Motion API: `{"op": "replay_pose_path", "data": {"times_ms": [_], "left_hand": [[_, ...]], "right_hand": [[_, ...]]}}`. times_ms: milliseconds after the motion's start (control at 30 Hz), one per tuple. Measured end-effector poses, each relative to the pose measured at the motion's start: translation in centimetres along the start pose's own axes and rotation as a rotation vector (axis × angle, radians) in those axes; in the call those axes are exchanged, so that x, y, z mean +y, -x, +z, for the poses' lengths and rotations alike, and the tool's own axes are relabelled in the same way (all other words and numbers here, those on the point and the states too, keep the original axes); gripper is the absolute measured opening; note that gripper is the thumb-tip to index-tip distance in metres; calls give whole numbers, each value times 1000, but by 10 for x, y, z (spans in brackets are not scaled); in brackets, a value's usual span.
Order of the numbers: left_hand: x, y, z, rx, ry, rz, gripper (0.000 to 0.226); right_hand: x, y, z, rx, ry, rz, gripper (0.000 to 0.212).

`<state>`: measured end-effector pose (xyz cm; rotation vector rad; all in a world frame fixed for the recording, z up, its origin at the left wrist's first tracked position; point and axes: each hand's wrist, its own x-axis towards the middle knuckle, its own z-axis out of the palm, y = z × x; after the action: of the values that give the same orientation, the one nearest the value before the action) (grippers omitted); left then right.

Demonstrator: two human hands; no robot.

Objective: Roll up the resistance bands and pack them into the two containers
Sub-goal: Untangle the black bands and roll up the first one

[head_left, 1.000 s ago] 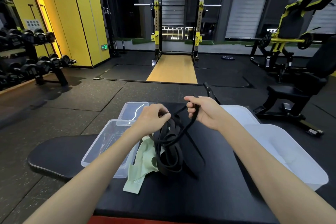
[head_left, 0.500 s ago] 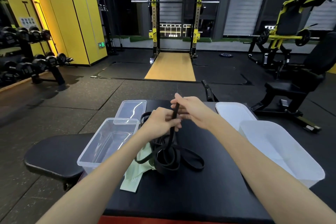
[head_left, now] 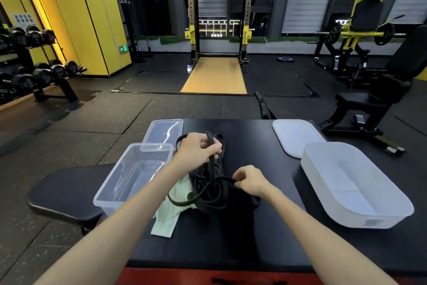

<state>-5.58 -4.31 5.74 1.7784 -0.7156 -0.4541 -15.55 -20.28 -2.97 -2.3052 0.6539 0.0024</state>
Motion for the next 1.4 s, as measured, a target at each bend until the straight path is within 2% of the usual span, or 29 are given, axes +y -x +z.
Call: {"op": "replay_pose_path", "data": {"times_ms": [133, 233, 367, 467, 600, 667, 800, 933, 1033, 1133, 1267, 1333, 1400], "left_hand": [[-25, -9, 13, -5, -231, 42, 10], [-38, -11, 25, 59, -525, 54, 33], [-48, -1, 42, 110, -913, 252, 47], [-52, 3, 56, 195, -1109, 338, 62], [-54, 6, 66, 116, -1194, 454, 55], [-55, 7, 69, 71, -1236, 516, 54], [-48, 5, 74, -30, -1350, 598, 68], [-28, 1, 79, -244, -1359, 558, 75], [-18, 0, 78, -192, -1152, 450, 61], [-5, 0, 71, -76, -1034, 456, 44], [17, 0, 56, 45, -871, 454, 42], [29, 1, 47, 49, -817, 442, 46], [39, 2, 36, 20, -775, 443, 40]], "right_hand": [[6, 5, 1, 78, 8, -47, 28], [13, 9, 2, 102, 65, -84, 33], [24, 17, 6, 153, 236, -110, 38], [30, 23, 9, 178, 364, -28, 35], [41, 28, 10, 130, 367, 111, 13], [44, 28, 7, 112, 348, 121, 19], [30, 31, -15, 111, 237, 82, 2], [2, 36, -48, 188, 95, -23, 3], [-25, 46, -73, 212, -87, -55, 7], [-48, 53, -92, 225, -220, -105, 12], [-69, 54, -111, 232, -319, -178, 13], [-77, 55, -118, 229, -357, -210, 16], [-85, 58, -124, 218, -395, -242, 21]]}}
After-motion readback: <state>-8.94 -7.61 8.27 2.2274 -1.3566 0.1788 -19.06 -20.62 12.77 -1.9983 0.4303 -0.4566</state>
